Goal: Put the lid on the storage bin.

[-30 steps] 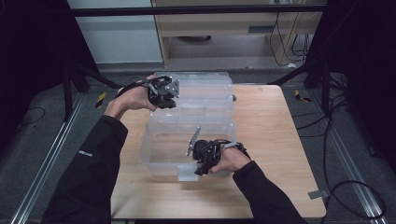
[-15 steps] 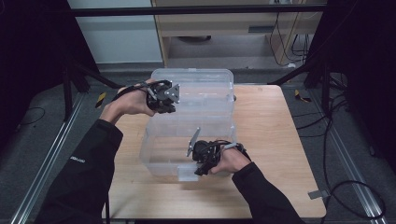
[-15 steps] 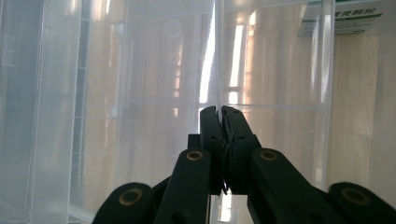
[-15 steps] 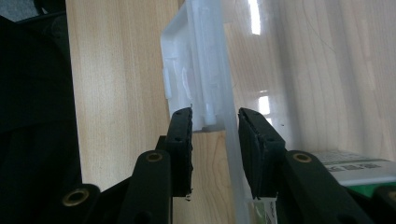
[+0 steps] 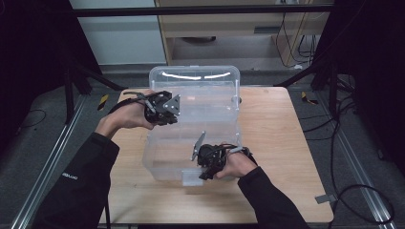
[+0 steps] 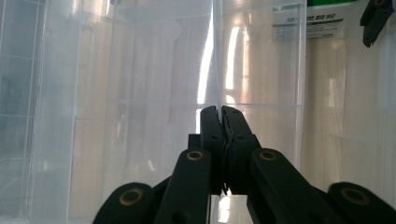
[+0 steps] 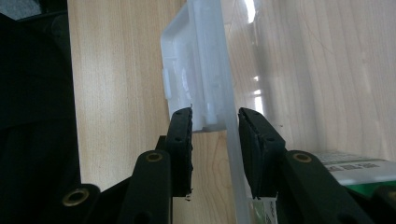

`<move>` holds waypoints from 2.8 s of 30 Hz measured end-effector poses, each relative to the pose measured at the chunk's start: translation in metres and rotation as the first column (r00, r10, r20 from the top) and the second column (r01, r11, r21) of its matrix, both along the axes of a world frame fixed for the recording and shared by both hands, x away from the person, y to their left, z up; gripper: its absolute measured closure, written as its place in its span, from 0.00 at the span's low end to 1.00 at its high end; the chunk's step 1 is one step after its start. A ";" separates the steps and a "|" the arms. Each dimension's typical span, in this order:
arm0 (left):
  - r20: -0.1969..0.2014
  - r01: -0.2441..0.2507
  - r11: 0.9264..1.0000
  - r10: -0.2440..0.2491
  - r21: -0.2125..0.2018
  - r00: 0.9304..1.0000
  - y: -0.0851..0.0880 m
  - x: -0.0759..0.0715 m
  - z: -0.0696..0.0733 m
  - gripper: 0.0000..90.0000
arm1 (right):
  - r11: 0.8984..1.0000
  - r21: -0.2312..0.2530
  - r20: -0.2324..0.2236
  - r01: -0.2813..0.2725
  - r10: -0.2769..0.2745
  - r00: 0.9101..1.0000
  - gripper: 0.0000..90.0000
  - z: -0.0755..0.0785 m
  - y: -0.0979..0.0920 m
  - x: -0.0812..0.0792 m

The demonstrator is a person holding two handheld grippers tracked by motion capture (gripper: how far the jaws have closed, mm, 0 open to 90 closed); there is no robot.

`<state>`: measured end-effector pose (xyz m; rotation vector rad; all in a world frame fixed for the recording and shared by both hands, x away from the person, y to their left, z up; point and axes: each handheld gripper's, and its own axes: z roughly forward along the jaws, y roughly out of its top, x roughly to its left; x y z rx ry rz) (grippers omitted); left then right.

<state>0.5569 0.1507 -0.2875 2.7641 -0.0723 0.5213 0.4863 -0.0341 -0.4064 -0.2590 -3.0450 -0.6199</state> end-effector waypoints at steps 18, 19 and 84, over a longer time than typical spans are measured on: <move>-0.020 -0.001 0.999 0.001 -0.035 1.000 0.007 -0.027 -0.008 0.98 | 1.000 0.007 0.011 -0.013 0.013 1.000 0.73 0.000 -0.001 -0.002; -0.021 0.002 0.999 -0.003 -0.034 1.000 0.007 -0.027 -0.008 0.98 | 1.000 0.009 0.012 -0.016 0.016 1.000 0.73 0.000 -0.002 -0.002; -0.063 0.003 0.999 -0.006 -0.048 0.998 0.008 -0.043 -0.018 0.95 | 0.778 0.554 0.077 0.296 -0.402 0.912 1.00 0.063 -0.121 -0.022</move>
